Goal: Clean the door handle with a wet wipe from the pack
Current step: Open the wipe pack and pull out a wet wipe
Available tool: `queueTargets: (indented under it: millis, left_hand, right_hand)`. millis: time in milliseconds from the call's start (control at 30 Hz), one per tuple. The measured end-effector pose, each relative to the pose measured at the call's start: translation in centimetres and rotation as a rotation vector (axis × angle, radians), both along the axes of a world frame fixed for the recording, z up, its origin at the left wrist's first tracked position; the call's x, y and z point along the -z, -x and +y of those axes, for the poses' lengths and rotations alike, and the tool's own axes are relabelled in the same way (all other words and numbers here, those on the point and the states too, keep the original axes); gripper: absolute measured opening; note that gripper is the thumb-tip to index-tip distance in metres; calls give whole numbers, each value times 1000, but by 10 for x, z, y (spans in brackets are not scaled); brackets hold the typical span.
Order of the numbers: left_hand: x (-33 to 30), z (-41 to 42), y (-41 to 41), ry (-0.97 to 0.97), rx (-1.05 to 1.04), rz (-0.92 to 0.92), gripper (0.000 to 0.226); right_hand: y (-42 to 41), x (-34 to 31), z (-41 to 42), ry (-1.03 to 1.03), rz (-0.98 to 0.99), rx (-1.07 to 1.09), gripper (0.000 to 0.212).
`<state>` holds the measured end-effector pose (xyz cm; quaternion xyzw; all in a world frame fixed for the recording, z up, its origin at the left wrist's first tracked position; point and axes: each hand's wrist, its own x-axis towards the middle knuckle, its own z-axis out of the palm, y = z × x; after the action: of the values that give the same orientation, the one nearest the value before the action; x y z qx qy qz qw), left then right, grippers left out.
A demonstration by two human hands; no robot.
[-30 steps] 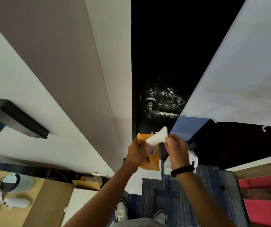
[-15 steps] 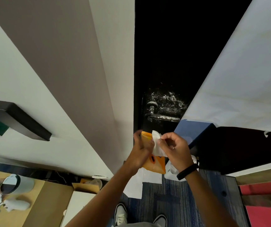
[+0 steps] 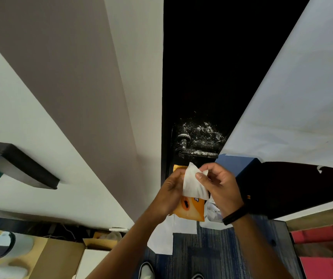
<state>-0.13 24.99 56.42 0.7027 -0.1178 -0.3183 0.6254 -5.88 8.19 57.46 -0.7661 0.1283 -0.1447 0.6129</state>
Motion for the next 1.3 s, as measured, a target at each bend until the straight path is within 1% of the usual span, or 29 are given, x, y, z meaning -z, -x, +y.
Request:
queueTargets:
  millis: [67, 133, 200, 267, 300, 367, 467, 567, 600, 667, 700, 733, 767, 867, 900, 967, 1000, 1067, 1100, 1167, 1233, 1300]
  left_hand:
    - [-4, 3, -3, 17, -23, 163, 45]
    - [-4, 5, -7, 35, -1, 251, 52]
    - [-3, 6, -10, 27, 37, 195, 45]
    - [0, 6, -13, 13, 40, 52, 40]
    - [1, 7, -15, 13, 42, 6, 37]
    - [2, 11, -19, 24, 33, -2, 31]
    - [1, 17, -26, 36, 38, 20, 33]
    - [-3, 18, -29, 76, 61, 39, 33]
    - [-4, 18, -29, 96, 68, 85, 38]
    - [-4, 16, -32, 97, 85, 219, 59]
    - [-1, 13, -34, 69, 88, 280, 72]
    - [2, 9, -35, 18, 83, 312, 79]
    - [1, 6, -35, -27, 77, 315, 80]
    - [-1, -3, -35, -118, 71, 299, 72]
    - [-2, -6, -36, -132, 64, 295, 65]
    - [-8, -12, -39, -115, 88, 262, 36]
    - [-10, -16, -41, -76, 117, 223, 30]
    - [-15, -21, -44, 6, 180, 167, 35]
    - [-18, -24, -44, 40, 201, 140, 37]
    - [-19, -31, -43, 66, 207, 73, 36]
    - [-18, -36, -43, 66, 166, 31, 31]
    - [-16, -38, -44, 62, 108, 14, 27]
  right_hand:
    - [-3, -3, 4, 32, -9, 5, 11]
    - [-6, -1, 7, 90, -8, 46, 11]
    - [-9, 0, 10, 108, -28, 93, 9]
    - [-9, -1, 11, 88, -42, 133, 12]
    - [-9, -1, 9, 97, -41, 147, 10]
    - [-9, -4, 7, 124, -37, 173, 5]
    - [-10, -11, 7, 134, -59, 217, 6]
    - [-11, -15, 10, 42, -91, 249, 7]
    - [-12, -17, 10, 1, -100, 238, 7]
    - [-14, -20, 8, -85, -102, 196, 7]
    - [-15, -20, 6, -123, -91, 176, 9]
    - [-16, -21, 3, -155, -75, 158, 12]
    - [-18, -21, -1, -185, -60, 142, 16]
    - [-23, -24, -10, -325, -17, 87, 19]
    - [-25, -26, -15, -386, -9, 57, 19]
    - [-29, -30, -23, -482, 19, -17, 30]
    - [-30, -33, -28, -514, 38, -58, 35]
    - [-33, -36, -34, -546, 58, -106, 31]
    - [-34, -38, -36, -536, 62, -109, 27]
    - [-37, -39, -41, -461, 73, -111, 32]
    - [-40, -40, -46, -378, 69, -133, 35]
    - [-43, -38, -51, -338, 65, -129, 35]
